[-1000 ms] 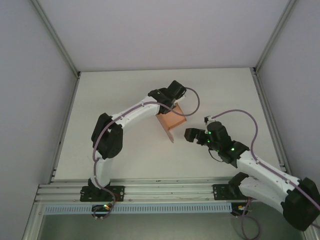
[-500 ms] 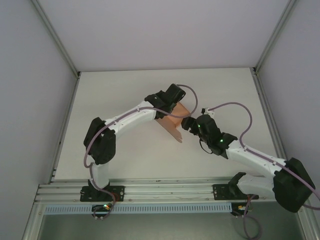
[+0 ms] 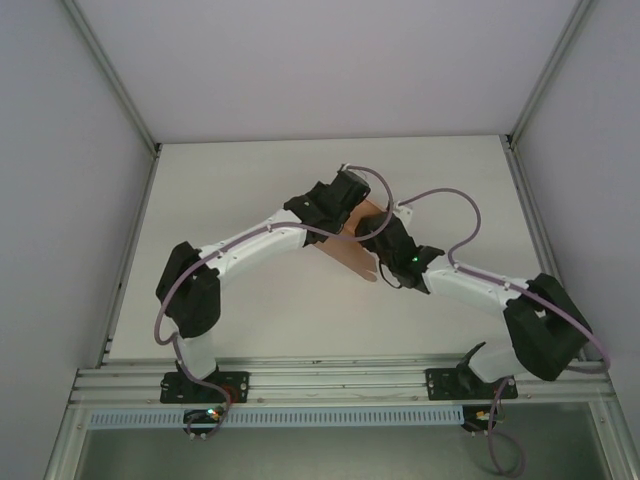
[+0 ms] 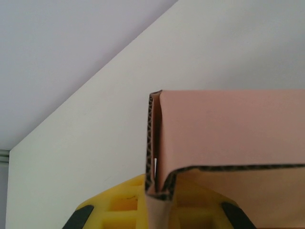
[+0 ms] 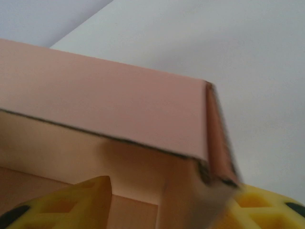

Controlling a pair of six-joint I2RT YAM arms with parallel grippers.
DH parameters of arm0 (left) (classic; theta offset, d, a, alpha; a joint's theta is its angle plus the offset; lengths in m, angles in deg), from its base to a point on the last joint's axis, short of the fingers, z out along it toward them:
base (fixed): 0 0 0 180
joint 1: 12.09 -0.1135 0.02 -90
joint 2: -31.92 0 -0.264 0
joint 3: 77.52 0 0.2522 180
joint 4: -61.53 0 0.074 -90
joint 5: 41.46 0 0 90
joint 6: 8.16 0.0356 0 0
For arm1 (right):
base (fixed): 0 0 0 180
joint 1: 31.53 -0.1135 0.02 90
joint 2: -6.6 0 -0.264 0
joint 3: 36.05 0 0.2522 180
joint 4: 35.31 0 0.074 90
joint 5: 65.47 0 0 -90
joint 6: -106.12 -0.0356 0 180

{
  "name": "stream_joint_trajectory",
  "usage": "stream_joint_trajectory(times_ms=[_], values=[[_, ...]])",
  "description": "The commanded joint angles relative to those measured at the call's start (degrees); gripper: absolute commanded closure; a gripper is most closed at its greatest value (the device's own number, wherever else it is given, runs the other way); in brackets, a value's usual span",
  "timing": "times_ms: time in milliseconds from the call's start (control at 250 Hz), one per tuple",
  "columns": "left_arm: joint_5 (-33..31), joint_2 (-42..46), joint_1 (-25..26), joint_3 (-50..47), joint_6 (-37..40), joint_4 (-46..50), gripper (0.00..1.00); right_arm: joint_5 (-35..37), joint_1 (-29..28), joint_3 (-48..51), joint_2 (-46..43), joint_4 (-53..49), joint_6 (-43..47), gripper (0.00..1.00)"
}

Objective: Assemble paper box

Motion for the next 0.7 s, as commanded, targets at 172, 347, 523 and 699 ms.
stream_joint_trajectory(times_ms=[172,347,523,699], values=[[-13.3,-1.2,-1.0,1.0,-9.3,1.8,1.0,11.3,-1.5,-3.7,2.2,-8.0,-7.4,1.0],[-21.8,-2.1,-4.0,2.3,-18.6,8.0,1.0,13.9,-1.6,-2.3,1.9,-8.6,-10.4,1.0],[-19.7,-1.7,-4.4,2.4,-19.6,6.9,1.0,13.4,-1.6,-2.8,2.8,-8.2,-10.2,1.0],[-7.9,1.1,-3.2,-0.1,-13.5,0.9,1.0,13.4,-1.4,-2.6,2.7,-7.4,-9.7,1.0]])
